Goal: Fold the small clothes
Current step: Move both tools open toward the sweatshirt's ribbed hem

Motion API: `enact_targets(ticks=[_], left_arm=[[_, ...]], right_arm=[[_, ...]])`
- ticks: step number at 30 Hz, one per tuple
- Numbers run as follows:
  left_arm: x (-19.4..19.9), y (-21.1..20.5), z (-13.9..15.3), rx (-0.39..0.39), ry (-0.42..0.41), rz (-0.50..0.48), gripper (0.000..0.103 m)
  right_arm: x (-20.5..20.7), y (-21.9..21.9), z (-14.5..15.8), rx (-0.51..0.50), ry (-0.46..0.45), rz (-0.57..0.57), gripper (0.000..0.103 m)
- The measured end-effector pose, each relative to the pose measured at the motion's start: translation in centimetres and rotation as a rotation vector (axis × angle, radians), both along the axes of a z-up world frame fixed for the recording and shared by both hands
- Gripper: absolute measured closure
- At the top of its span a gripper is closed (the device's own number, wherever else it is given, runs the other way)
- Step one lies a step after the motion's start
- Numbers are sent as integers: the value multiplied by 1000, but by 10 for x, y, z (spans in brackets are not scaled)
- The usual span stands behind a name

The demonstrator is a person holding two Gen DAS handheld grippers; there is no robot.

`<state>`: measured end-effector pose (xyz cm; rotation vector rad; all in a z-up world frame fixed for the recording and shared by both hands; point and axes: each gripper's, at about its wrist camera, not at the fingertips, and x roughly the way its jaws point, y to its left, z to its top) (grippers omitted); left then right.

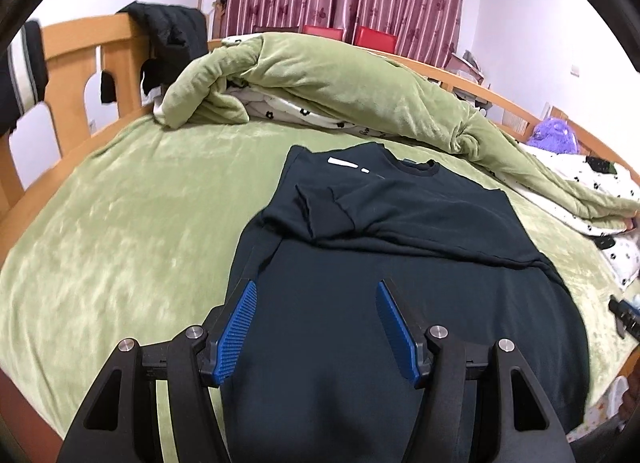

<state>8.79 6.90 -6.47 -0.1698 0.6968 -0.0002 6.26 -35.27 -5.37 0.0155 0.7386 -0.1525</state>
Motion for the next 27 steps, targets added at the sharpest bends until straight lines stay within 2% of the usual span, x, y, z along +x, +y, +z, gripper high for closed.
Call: enact_targets(ticks=[7, 13, 19, 24, 27], left_arm=[[-24, 8, -4, -60, -12, 1, 43], [-40, 9, -7, -55, -6, -12, 43], [-51, 16, -11, -96, 6, -12, 44], [-59, 15, -18, -82, 13, -25, 45], [-64, 15, -24, -85, 27, -28, 44]], right_arm=[[-35, 11, 0, -6, 3, -6, 43], [-54, 20, -3, -17, 11, 2, 43], [-65, 17, -6, -8, 10, -4, 43], [-74, 15, -2, 4, 0, 1, 44], [-79, 12, -5, 14, 6, 8, 49]])
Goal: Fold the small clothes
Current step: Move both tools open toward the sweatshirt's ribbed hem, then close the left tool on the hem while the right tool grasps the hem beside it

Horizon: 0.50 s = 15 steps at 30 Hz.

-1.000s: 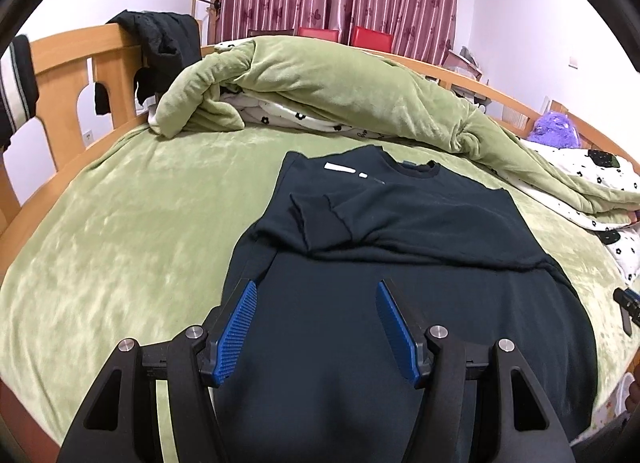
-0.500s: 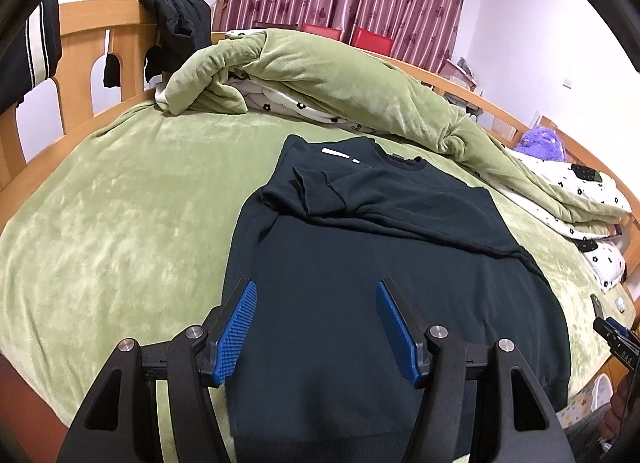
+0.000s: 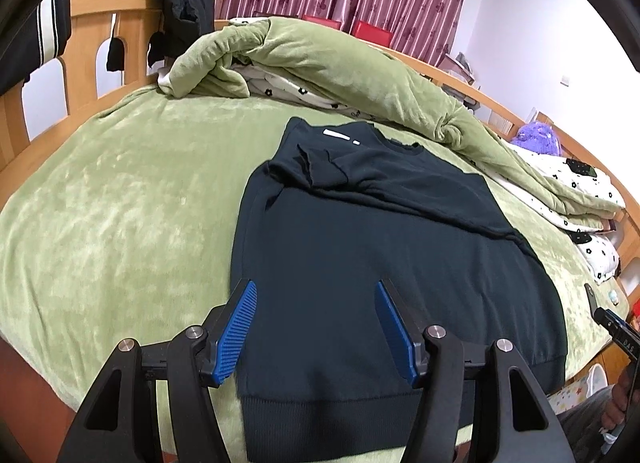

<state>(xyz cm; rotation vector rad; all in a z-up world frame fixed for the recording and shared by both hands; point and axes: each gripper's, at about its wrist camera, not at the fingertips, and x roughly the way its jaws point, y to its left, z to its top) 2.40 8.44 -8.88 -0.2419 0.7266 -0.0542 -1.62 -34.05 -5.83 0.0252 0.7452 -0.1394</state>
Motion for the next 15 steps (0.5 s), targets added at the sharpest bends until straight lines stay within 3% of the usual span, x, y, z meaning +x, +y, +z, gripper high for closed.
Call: enact_targets(ticks=[4, 9, 15], left_arm=[[-6, 8, -11, -10, 20, 19, 43], [-4, 22, -39, -3, 77, 42, 43], [0, 39, -67, -61, 124, 43, 44]], right_arm=[[-1, -5, -12, 19, 29, 16, 58], [2, -19, -40, 61, 88, 10, 58], [7, -36, -77, 159, 153, 10, 58]])
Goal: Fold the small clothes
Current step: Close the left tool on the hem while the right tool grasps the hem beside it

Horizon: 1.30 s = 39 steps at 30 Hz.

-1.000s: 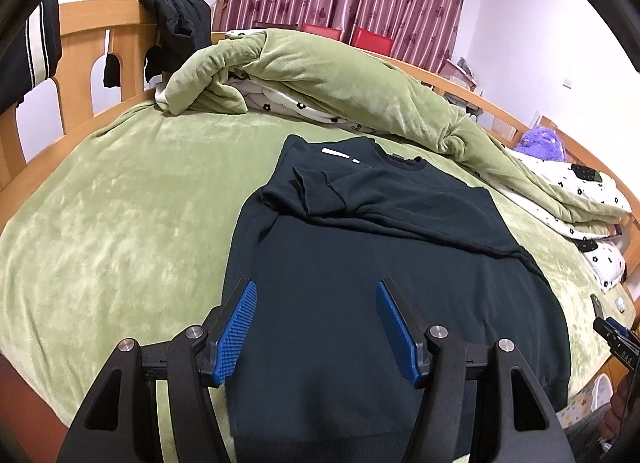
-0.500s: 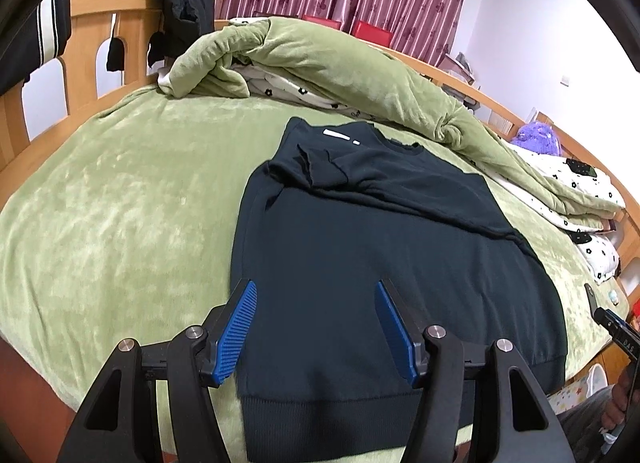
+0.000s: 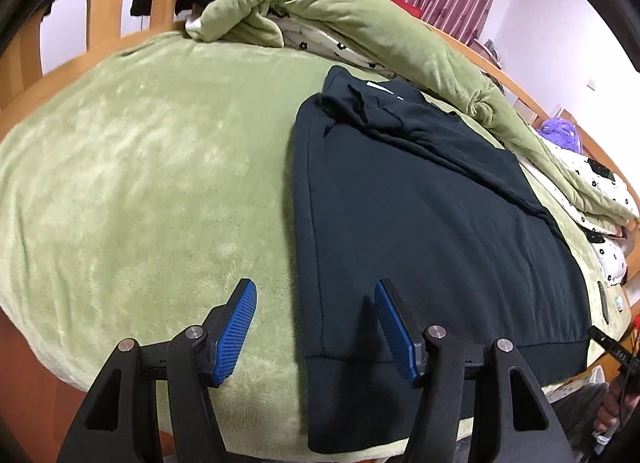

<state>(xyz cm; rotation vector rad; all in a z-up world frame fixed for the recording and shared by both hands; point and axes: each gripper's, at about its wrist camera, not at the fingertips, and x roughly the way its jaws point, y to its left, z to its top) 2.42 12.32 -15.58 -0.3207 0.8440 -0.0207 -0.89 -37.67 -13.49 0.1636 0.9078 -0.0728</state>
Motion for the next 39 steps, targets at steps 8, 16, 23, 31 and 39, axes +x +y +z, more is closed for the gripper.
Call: enact_targets(ticks=[8, 16, 23, 31, 39], left_arm=[[24, -15, -18, -41, 27, -68, 45], [17, -21, -19, -112, 36, -109, 50], [-11, -16, -26, -143, 47, -128, 53], [-21, -15, -25, -144, 47, -129, 60], [-19, -16, -26, -146, 48, -110, 61]], right_arm=[[26, 2, -21, 41, 43, 12, 58], [47, 2, -30, 90, 68, 4, 66], [25, -5, -30, 179, 95, -11, 66], [-3, -2, -31, 195, 94, 0, 66], [-8, 2, -37, 179, 101, 5, 65]])
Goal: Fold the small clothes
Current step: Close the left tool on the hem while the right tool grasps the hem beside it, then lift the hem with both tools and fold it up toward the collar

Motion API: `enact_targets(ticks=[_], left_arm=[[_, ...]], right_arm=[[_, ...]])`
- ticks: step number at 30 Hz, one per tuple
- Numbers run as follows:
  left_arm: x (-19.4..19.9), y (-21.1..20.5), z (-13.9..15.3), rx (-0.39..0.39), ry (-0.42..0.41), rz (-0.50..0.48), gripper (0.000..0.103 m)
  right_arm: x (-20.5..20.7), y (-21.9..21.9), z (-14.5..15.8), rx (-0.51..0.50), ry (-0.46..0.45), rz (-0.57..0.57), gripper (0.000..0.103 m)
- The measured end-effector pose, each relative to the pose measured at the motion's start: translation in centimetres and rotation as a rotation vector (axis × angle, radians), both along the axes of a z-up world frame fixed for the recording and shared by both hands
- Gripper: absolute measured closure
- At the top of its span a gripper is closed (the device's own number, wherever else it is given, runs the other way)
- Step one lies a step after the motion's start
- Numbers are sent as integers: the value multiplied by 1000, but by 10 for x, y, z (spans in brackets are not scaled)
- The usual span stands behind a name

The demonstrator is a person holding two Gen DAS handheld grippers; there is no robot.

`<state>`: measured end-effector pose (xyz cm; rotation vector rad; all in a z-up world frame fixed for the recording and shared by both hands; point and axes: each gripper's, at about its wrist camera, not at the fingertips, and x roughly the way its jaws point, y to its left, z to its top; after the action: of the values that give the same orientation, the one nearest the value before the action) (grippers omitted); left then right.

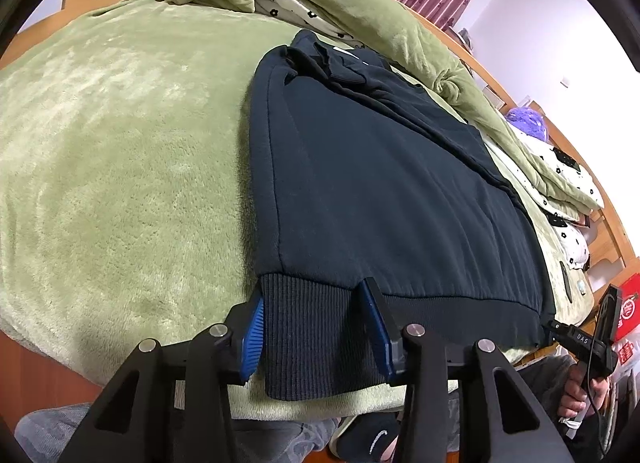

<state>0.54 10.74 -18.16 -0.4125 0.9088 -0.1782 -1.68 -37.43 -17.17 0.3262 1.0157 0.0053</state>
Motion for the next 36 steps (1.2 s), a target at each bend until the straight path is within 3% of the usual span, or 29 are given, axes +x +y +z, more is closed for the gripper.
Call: enact_targets(ticks=[3, 7, 10, 15, 25, 36], left_arm=[[-1, 0, 1, 0, -4, 6, 66], [-3, 4, 8, -13, -20, 22, 87], [-6, 6, 17, -21, -46, 18, 92], [-9, 2, 46, -11, -95, 23, 93], [14, 8, 120, -77, -155, 117, 93], [97, 5, 169, -59, -206, 178, 93]], right_arm=[[1, 2, 0, -9, -4, 12, 70], [0, 2, 5, 21, -24, 34, 88], [-1, 1, 14, 40, -53, 38, 93], [-3, -2, 42, 97, -123, 37, 94], [8, -10, 112, 204, -233, -5, 94], [102, -15, 170, 272, -303, -49, 94]])
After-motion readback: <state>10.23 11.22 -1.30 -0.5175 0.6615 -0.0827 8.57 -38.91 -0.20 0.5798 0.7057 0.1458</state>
